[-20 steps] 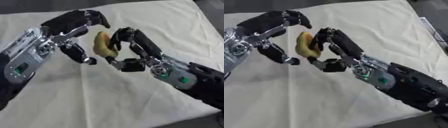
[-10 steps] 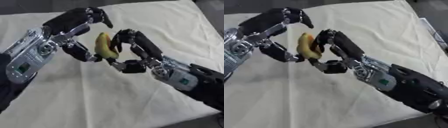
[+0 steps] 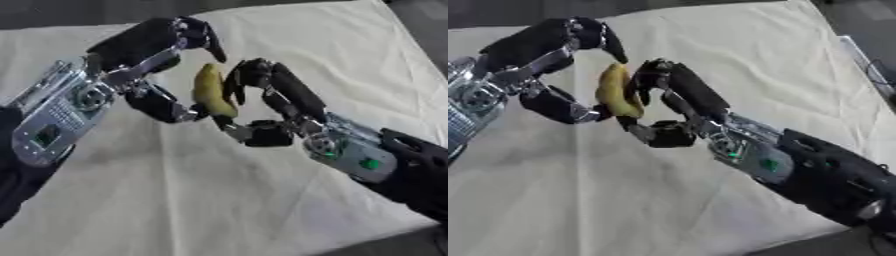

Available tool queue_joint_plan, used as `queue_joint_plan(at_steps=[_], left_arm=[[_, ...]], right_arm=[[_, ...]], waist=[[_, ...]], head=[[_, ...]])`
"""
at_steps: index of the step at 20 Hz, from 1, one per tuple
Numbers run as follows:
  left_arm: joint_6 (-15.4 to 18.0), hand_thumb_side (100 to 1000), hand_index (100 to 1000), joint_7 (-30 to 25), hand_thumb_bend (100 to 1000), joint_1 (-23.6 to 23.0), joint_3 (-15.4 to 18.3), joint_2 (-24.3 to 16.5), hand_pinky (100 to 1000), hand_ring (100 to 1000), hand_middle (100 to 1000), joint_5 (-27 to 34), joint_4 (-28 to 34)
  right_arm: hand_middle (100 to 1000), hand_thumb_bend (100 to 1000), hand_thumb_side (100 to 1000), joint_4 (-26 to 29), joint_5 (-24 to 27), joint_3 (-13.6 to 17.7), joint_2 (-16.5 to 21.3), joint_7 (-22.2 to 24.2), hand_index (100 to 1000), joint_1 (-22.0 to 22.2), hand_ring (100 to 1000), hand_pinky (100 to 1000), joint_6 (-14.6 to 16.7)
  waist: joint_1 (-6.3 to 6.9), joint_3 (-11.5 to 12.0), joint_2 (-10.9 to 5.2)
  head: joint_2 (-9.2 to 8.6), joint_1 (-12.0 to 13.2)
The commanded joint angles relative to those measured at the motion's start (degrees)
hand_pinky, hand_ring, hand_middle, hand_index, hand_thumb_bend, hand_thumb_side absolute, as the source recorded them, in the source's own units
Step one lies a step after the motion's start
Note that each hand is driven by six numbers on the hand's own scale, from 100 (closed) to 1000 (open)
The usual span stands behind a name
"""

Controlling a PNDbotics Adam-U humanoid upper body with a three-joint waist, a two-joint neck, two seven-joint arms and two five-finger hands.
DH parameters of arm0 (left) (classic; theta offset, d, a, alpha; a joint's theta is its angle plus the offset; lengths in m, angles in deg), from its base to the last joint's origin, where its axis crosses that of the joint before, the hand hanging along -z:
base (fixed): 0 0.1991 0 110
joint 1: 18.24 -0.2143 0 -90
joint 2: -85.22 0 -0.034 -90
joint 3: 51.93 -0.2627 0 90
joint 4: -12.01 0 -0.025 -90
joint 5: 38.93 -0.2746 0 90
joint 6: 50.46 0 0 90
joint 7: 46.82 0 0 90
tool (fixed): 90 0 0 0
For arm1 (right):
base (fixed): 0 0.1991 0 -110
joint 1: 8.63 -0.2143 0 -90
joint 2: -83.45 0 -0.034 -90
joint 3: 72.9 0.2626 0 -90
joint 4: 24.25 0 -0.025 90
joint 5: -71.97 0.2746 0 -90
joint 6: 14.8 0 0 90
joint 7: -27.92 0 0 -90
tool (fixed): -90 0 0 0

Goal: Pick up the objects with one hand, pass them to the other hand, and then place them into the box on the other side of the table.

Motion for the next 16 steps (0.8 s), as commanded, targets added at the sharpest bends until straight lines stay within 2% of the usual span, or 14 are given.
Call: queue_joint_plan(at_steps=[1,5,8,12,16], left_arm=[[0.77,100,695,-1.48,365,1.15,0.55,0.53,748,759,634,1.18,0.34],[1.22,100,631,-3.93,297,1.12,0.63,0.69,739,720,556,1.1,-0.11],[1.25,100,583,-5.5,285,1.08,0.81,0.88,726,674,502,0.04,-0.47],[1.17,100,545,-5.71,326,1.05,1.27,1.44,716,640,472,-2.52,-0.75],[1.33,100,445,-4.36,410,1.06,1.76,1.97,705,580,384,-5.78,-0.89]], right_arm=[[305,248,100,0.86,-0.21,0.31,1.73,-0.17,412,-0.08,612,517,0.21],[305,251,100,0.86,-0.57,0.3,1.75,-0.5,412,0.16,612,519,0.37],[305,252,100,0.86,-0.9,0.28,1.82,-0.8,413,0.38,611,521,0.68],[305,252,100,0.86,-1.33,0.2,1.82,-1.15,413,0.69,611,525,1.2],[307,245,100,0.86,-1.59,0.21,1.73,-1.59,417,0.93,611,527,1.57]], waist=[[0.44,-0.12,-1.93],[0.47,-0.24,-1.95],[0.54,-0.4,-2.01],[0.61,-0.76,-2.09],[0.68,-1.08,-2.1]], head=[[-0.16,0.09],[-0.14,0.1],[-0.2,0.14],[-0.31,0.35],[-0.22,0.52]])
